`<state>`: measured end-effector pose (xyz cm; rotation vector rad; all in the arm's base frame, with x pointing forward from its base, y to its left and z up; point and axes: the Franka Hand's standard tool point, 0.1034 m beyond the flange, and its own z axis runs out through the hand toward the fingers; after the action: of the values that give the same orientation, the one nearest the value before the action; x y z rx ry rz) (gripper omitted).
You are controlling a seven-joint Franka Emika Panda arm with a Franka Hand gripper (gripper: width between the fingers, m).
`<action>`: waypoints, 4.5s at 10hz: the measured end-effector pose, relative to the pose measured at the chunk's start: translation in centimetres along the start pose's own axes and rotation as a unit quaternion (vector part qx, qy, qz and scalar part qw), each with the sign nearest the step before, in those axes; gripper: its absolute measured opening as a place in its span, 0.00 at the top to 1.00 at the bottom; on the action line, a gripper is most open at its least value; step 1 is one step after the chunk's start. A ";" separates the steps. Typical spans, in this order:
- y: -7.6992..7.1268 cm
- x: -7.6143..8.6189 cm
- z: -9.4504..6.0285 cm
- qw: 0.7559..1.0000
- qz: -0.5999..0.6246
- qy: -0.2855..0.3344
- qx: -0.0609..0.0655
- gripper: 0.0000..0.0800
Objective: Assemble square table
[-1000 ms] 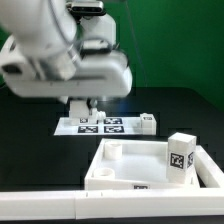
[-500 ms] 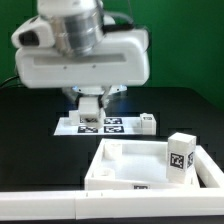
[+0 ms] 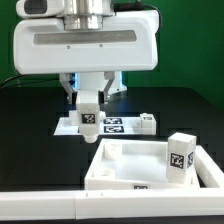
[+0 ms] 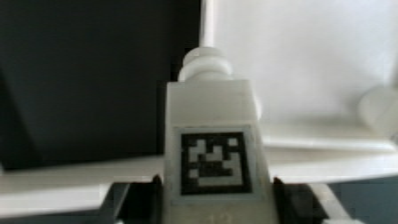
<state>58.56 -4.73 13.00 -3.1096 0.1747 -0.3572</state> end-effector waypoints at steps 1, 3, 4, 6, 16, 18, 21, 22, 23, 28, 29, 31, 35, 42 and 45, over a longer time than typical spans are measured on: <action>0.2 0.0 0.1 1.000 -0.003 0.030 -0.010 0.64; -0.7 2.1 -0.2 0.995 -0.003 0.097 -0.016 0.64; -1.0 2.3 -0.1 0.989 0.007 0.146 -0.025 0.64; -1.6 2.5 0.4 0.976 0.014 0.215 -0.037 0.64; -2.4 1.6 1.4 0.987 0.042 0.156 -0.001 0.64; -2.4 1.6 1.5 0.987 0.042 0.155 -0.001 0.64; -2.8 1.2 1.7 0.989 0.046 0.142 0.005 0.64; -2.8 1.2 1.9 0.987 0.044 0.154 0.000 0.64; -2.8 1.1 2.4 0.986 0.042 0.160 -0.004 0.64; -2.9 0.0 4.2 0.988 0.038 0.151 -0.009 0.64; -3.1 -0.2 4.5 0.988 0.036 0.152 -0.010 0.64; -3.0 -0.5 5.2 0.985 0.032 0.169 -0.018 0.64; -3.2 -0.3 5.3 0.983 0.034 0.177 -0.020 0.64; -5.0 2.1 3.9 0.998 0.052 0.028 0.037 0.20; -3.2 2.5 4.7 0.995 0.053 -0.064 0.046 0.19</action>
Offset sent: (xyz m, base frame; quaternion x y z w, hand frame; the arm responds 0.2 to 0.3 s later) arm 0.0104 0.0524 -0.0100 0.0886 0.2030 0.0961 0.9704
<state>62.34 -1.89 9.07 -3.0040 0.3111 -0.1597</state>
